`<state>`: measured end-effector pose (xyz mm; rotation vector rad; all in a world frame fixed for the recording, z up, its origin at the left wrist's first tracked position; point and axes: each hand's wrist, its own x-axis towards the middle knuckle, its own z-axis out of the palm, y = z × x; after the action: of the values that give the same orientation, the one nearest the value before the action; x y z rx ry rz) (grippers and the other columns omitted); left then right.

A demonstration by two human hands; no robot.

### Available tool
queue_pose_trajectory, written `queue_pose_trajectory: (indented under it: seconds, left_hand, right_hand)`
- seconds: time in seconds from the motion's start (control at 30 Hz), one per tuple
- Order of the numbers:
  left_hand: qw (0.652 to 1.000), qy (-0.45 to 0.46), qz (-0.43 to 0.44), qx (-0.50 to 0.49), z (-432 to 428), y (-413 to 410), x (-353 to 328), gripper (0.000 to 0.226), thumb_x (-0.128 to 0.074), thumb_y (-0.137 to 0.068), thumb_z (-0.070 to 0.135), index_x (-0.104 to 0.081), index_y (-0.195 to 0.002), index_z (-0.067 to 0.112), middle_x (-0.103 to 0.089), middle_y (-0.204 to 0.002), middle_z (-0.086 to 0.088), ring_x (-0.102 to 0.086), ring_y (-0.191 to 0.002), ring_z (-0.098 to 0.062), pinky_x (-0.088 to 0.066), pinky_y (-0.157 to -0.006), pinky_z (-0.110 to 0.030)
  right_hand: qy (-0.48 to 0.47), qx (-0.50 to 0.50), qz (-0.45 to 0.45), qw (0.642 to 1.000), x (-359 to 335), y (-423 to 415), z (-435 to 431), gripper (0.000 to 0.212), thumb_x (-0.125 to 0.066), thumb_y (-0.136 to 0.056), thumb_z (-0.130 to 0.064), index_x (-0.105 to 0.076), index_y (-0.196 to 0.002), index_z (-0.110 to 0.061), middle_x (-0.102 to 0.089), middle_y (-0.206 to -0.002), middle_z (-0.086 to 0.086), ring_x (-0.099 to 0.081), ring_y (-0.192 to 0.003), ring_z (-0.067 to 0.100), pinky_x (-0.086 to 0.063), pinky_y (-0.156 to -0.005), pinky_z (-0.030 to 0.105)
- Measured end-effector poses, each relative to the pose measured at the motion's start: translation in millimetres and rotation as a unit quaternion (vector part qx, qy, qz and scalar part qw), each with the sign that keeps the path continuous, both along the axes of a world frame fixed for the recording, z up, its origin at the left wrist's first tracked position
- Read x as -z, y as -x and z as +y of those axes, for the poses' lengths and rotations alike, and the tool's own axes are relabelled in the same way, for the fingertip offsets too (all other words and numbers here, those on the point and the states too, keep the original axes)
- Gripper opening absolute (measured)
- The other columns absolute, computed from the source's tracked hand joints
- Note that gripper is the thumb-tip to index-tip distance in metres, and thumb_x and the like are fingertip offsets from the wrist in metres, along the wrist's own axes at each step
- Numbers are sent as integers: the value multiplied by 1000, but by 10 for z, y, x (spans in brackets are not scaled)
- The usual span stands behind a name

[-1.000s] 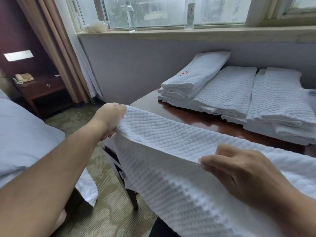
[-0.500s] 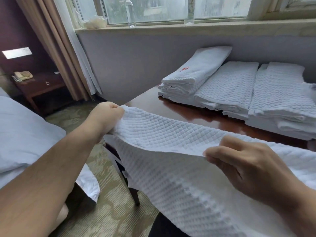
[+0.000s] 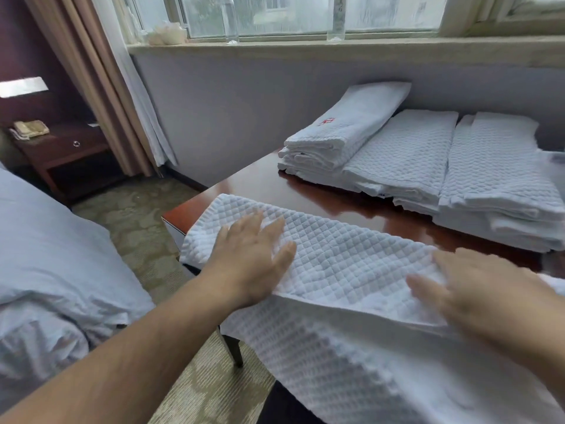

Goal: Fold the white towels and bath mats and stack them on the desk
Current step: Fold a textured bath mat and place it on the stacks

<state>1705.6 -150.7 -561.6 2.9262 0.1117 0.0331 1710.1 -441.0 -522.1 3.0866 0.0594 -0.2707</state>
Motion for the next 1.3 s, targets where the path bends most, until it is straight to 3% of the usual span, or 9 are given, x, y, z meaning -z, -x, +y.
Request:
queue_pose_trajectory:
  seconds: [0.1,0.23,0.37,0.47,0.63,0.73,0.93,1.13,1.3]
  left_hand:
    - [1000,-1,3,15,33,-116,71,68,-18,-96,68,-7,-158,43,2,-169,5,5,-154,-13,3,-124,-47]
    - [999,-16,13,48,147,-370,50,85,-7,-79,79,-7,-157,46,-2,-169,7,1,-154,-11,-1,-124,-46]
    - [997,-23,2,69,185,-732,-13,71,-21,-92,70,-17,-158,43,-10,-168,4,-7,-154,-13,-6,-124,-44]
    - [997,-31,-34,69,103,-882,-120,53,-35,-104,49,-34,-155,34,-24,-166,1,-19,-152,-17,-14,-123,-43]
    - [968,101,-129,191,-562,-448,-109,37,-55,-97,49,-61,-130,34,-53,-140,11,-41,-132,-12,-32,-107,-34]
    - [941,115,-86,306,-1145,-153,-66,50,-56,-87,65,-57,-131,40,-49,-140,18,-38,-131,-4,-33,-108,-31]
    - [925,117,-142,332,-1791,-49,-40,30,-66,-93,35,-67,-122,34,-57,-134,11,-47,-126,-16,-34,-102,-31]
    - [867,112,-260,411,-1775,97,-48,13,-66,-92,21,-77,-98,19,-68,-93,4,-63,-86,-22,-49,-74,-36]
    - [873,109,-193,434,-1739,165,-68,12,-67,-94,30,-77,-101,30,-62,-89,13,-63,-78,-13,-45,-59,-25]
  right_hand:
    - [-21,-20,68,997,150,32,-73,106,4,-71,-87,6,-160,-29,7,-169,3,3,-154,34,-8,-123,52]
    - [-58,-30,26,998,297,12,-99,111,18,-64,-91,18,-157,-31,23,-166,3,20,-153,31,6,-123,52]
    - [-84,-5,-19,996,370,-239,-17,104,3,-75,-89,5,-161,-30,11,-169,5,12,-155,32,5,-124,51]
    - [-140,-18,-86,986,267,-293,75,80,-23,-94,-72,-23,-160,-26,-15,-168,9,-9,-154,33,-9,-124,51]
    - [-232,-162,-200,938,116,182,-455,57,-43,-88,-69,-69,-120,-29,-63,-126,-10,-46,-126,12,-42,-105,38]
    - [-195,-117,-197,954,213,537,-1019,45,-64,-86,-60,-71,-118,-28,-64,-123,-6,-51,-122,18,-42,-103,38]
    - [-185,-20,-306,934,364,898,-1490,12,-76,-86,-12,-76,-96,-19,-69,-95,-2,-60,-94,27,-48,-84,38]
    - [-188,-50,-393,899,367,973,-1496,24,-50,-91,-23,-71,-92,-10,-64,-84,4,-57,-79,28,-49,-73,44]
    - [-157,-43,-327,931,369,1032,-1558,7,-71,-87,-18,-73,-94,-18,-65,-89,-1,-58,-85,28,-47,-76,45]
